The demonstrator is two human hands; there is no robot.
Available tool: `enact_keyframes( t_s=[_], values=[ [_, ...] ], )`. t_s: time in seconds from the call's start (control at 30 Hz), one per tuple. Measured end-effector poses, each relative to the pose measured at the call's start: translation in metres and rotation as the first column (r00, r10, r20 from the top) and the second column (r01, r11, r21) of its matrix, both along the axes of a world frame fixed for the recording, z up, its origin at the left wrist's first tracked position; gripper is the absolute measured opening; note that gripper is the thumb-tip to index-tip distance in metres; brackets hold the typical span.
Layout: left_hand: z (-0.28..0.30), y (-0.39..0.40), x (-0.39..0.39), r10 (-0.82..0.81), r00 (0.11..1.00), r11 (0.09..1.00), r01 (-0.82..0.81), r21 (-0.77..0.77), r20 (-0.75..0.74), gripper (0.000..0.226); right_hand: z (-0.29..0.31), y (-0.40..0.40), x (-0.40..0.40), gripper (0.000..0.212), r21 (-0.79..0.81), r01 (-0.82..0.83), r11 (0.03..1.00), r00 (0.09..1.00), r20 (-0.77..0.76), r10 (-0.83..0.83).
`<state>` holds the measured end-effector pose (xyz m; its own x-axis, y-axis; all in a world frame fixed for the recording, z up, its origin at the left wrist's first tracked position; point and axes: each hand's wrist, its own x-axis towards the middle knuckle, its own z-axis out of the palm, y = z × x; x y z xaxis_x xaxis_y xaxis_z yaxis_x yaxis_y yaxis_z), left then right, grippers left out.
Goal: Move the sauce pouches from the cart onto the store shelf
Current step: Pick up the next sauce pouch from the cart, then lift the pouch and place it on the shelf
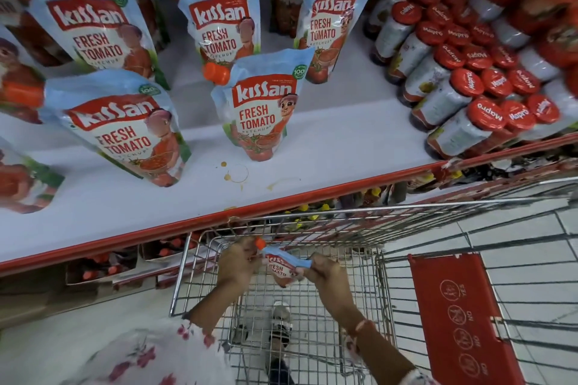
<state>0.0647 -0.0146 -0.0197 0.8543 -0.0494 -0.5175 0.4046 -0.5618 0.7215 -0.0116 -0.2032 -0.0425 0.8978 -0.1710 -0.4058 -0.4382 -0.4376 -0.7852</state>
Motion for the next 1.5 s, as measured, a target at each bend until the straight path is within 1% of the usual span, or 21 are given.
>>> enact_keyframes(
  t_s=[0.03,0.07,0.13,0.17,0.23,0.33,0.4,0.5,0.63,0.77,0.8,0.9,0.93,1.03,1.07,1.13,1.23,1.3,1.4,1.5],
  values=[
    [0.004,0.001,-0.001,-0.008,1.000,1.000,0.007,-0.030,-0.002,0.043,0.008,-0.001,-0.002,0.022,0.005,-0.011,1.000,1.000,0.018,0.010],
    [0.008,0.002,-0.002,-0.013,1.000,0.998,0.013,-0.065,-0.006,0.044,0.019,-0.002,-0.003,0.024,0.004,-0.021,1.000,0.999,0.037,0.021],
    [0.018,0.003,-0.006,-0.024,1.000,0.992,0.024,-0.125,0.001,0.044,0.045,-0.002,-0.006,0.035,0.005,-0.041,0.999,0.997,0.073,0.041],
    [0.023,0.003,-0.009,-0.036,0.999,0.988,0.038,-0.150,0.016,0.043,0.057,-0.003,-0.007,0.033,0.016,-0.050,0.999,0.995,0.089,0.049],
    [0.033,0.004,-0.012,-0.083,0.995,0.978,0.092,-0.188,0.055,0.038,0.082,-0.006,-0.010,0.015,0.091,-0.049,0.995,0.993,0.116,0.038],
    [0.057,0.005,-0.017,-0.116,0.991,0.942,0.130,-0.311,0.062,0.031,0.115,-0.016,-0.013,0.017,0.131,0.001,0.991,0.986,0.165,-0.023],
    [0.074,0.002,-0.015,-0.117,0.987,0.916,0.151,-0.372,0.113,0.027,0.138,-0.022,-0.013,0.003,0.183,0.043,0.982,0.978,0.193,-0.079],
    [0.111,-0.008,-0.010,-0.101,0.977,0.879,0.176,-0.443,0.187,0.025,0.176,-0.029,-0.009,0.007,0.207,0.074,0.975,0.956,0.265,-0.128],
    [0.163,-0.027,-0.001,-0.050,0.952,0.824,0.210,-0.526,0.303,0.024,0.226,-0.042,0.001,0.012,0.285,0.068,0.956,0.904,0.387,-0.179],
    [0.208,-0.045,0.010,0.021,0.926,0.763,0.228,-0.605,0.376,0.020,0.267,-0.057,0.021,0.006,0.294,0.075,0.953,0.814,0.534,-0.229],
    [0.218,-0.050,0.014,0.038,0.915,0.756,0.236,-0.611,0.401,0.019,0.277,-0.061,0.028,0.004,0.299,0.076,0.951,0.790,0.565,-0.240],
    [0.245,-0.066,0.031,0.087,0.870,0.751,0.264,-0.606,0.486,0.013,0.301,-0.071,0.051,0.012,0.292,0.088,0.952,0.729,0.632,-0.261],
    [0.251,-0.072,0.036,0.104,0.851,0.754,0.270,-0.599,0.514,0.012,0.305,-0.076,0.060,0.012,0.283,0.101,0.954,0.714,0.647,-0.268],
    [0.262,-0.090,0.051,0.176,0.797,0.783,0.242,-0.573,0.578,0.011,0.308,-0.089,0.093,0.013,0.272,0.102,0.957,0.691,0.673,-0.265],
    [0.261,-0.095,0.057,0.210,0.784,0.794,0.213,-0.569,0.585,0.014,0.306,-0.093,0.104,0.014,0.272,0.105,0.957,0.691,0.672,-0.267],
    [0.255,-0.104,0.070,0.267,0.766,0.814,0.146,-0.562,0.585,0.011,0.300,-0.099,0.125,0.015,0.299,0.105,0.948,0.700,0.655,-0.285],
    [0.242,-0.116,0.086,0.297,0.735,0.863,0.066,-0.501,0.609,0.016,0.288,-0.106,0.152,0.015,0.315,0.102,0.944,0.734,0.617,-0.285],
    [0.237,-0.122,0.095,0.297,0.718,0.886,0.038,-0.461,0.630,0.013,0.282,-0.110,0.165,0.019,0.329,0.097,0.939,0.751,0.595,-0.286],
    [0.230,-0.130,0.107,0.273,0.678,0.928,0.002,-0.372,0.683,0.013,0.279,-0.114,0.178,0.023,0.353,0.096,0.931,0.768,0.569,-0.295],
    [0.225,-0.139,0.115,0.221,0.676,0.955,-0.003,-0.298,0.703,0.013,0.275,-0.118,0.184,0.024,0.349,0.107,0.931,0.781,0.550,-0.296]
  ],
)
